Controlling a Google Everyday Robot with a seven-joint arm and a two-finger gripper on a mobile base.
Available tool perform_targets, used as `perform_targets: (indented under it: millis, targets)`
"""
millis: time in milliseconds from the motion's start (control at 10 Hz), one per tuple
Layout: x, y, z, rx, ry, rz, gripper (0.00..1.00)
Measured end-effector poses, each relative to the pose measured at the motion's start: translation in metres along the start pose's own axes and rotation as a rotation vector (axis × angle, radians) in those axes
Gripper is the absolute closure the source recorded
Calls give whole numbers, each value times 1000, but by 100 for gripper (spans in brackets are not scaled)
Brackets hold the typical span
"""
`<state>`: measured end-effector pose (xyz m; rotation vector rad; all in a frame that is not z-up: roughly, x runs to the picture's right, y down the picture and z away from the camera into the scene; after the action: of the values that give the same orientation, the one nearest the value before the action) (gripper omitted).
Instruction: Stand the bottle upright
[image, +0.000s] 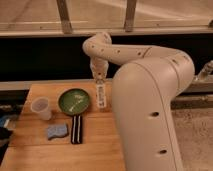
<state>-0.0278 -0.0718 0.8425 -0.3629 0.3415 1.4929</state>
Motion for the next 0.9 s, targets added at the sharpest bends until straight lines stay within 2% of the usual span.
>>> perform_targets:
  millis: [400, 900]
  targets:
    - [-2, 1, 5, -8, -56, -10, 100]
    - [-17, -1, 3, -32, -121, -12, 100]
